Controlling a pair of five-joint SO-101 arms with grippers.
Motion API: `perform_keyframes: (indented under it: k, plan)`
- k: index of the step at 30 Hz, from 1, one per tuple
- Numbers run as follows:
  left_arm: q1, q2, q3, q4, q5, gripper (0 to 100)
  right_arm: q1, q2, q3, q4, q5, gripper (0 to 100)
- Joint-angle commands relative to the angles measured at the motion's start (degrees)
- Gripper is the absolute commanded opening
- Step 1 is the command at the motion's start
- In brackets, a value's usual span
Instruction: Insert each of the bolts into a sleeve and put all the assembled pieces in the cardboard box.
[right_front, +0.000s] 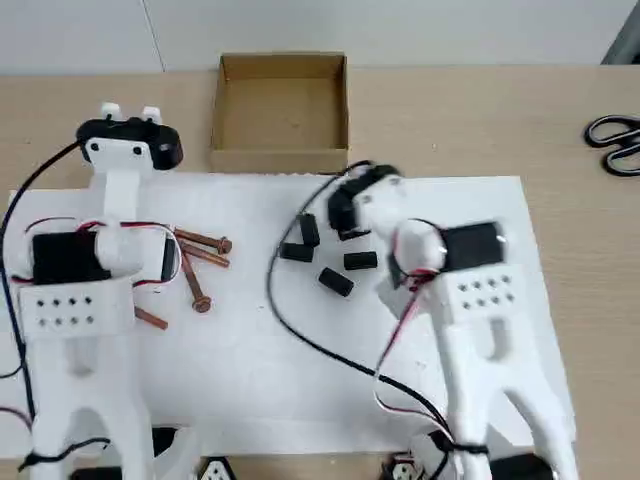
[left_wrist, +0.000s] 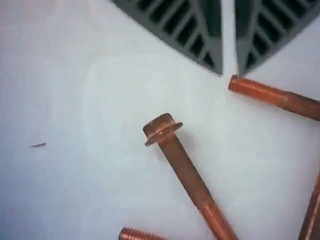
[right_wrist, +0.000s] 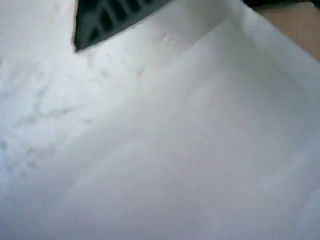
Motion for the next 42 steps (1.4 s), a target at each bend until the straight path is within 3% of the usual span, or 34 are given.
perform_keyframes:
  k: [1, 9, 42]
  plan:
    - [-0.1, 0.7, -2.2, 0.3, 0.1, 8, -5.0, 4.2, -4.8, -0.3, 3.4, 12.1]
    - [-0.1, 1.0, -2.1, 0.2, -1.6, 10, -7.3, 15.1, -11.6, -2.2, 7.1, 12.2]
    - [-0.1, 1.0, 1.9, -0.6, -2.0, 10, -13.8, 37.1, -13.9, -18.0, 6.7, 12.2]
